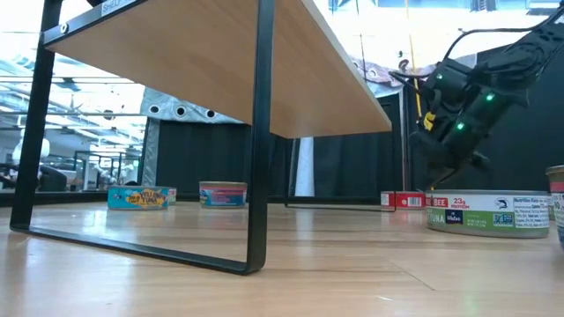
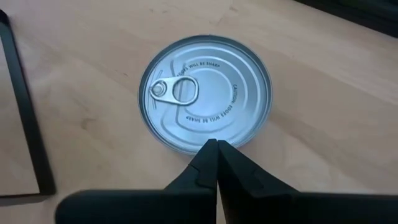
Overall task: Stack canned seafood by type on shelf
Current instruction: Stack the red tuna can on top of the other red tuna can
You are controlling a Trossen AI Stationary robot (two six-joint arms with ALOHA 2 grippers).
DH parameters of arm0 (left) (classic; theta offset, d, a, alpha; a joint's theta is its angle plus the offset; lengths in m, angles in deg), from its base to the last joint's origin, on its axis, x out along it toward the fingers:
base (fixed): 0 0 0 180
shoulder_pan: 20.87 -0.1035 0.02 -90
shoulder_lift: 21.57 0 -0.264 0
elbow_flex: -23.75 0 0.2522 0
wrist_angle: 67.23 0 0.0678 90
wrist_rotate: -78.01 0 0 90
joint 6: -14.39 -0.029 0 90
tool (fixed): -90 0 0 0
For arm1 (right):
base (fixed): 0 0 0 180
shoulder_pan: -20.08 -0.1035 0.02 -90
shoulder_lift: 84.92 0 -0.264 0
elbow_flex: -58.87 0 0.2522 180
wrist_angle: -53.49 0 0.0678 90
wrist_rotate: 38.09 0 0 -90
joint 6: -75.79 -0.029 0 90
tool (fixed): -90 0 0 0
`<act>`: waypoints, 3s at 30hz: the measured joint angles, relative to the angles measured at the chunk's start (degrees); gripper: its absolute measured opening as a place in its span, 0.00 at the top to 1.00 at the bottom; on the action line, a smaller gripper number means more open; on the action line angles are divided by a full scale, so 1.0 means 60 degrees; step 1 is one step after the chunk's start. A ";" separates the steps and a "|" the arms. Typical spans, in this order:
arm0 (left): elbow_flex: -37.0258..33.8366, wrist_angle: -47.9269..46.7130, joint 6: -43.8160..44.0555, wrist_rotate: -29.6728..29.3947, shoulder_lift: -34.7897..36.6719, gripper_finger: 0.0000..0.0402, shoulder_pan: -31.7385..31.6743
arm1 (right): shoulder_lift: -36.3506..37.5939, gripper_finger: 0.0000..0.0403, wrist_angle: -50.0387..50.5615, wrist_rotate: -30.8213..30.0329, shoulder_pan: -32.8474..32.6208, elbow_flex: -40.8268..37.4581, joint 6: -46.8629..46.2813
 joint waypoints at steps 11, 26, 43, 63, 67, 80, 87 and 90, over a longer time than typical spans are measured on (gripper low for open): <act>0.0000 0.0000 -0.0007 0.0004 0.0001 0.20 0.0000 | -0.0157 1.00 0.0674 0.0008 0.0000 0.0035 0.0036; 0.0000 0.0003 -0.0007 0.0004 0.0001 0.20 0.0004 | 0.0176 1.00 -0.0176 0.0378 -0.0138 0.0015 0.0032; -0.0004 0.0007 -0.0018 0.0004 0.0000 0.20 0.0004 | 0.0165 1.00 -0.0127 0.0220 -0.0055 0.0015 0.0089; -0.0004 0.0007 -0.0018 0.0017 0.0001 0.20 0.0004 | -0.0473 1.00 -0.0183 -0.0025 -0.0055 0.0055 0.0291; -0.0004 0.0003 -0.0018 0.0051 0.0003 0.20 0.0004 | -0.0469 1.00 0.0099 -0.0022 -0.0080 0.0055 0.0287; -0.0007 0.0003 -0.0018 0.0054 0.0002 0.20 0.0003 | -0.0400 1.00 0.1656 0.0069 -0.0396 0.0004 -0.0116; -0.0007 0.0000 -0.0018 0.0047 0.0003 0.20 0.0004 | 0.0571 1.00 0.2315 0.0990 -0.0952 0.0019 -0.0511; -0.0007 0.0000 -0.0018 0.0044 0.0004 0.20 0.0004 | 0.1190 1.00 0.3053 0.2005 -0.1245 0.0251 -0.0638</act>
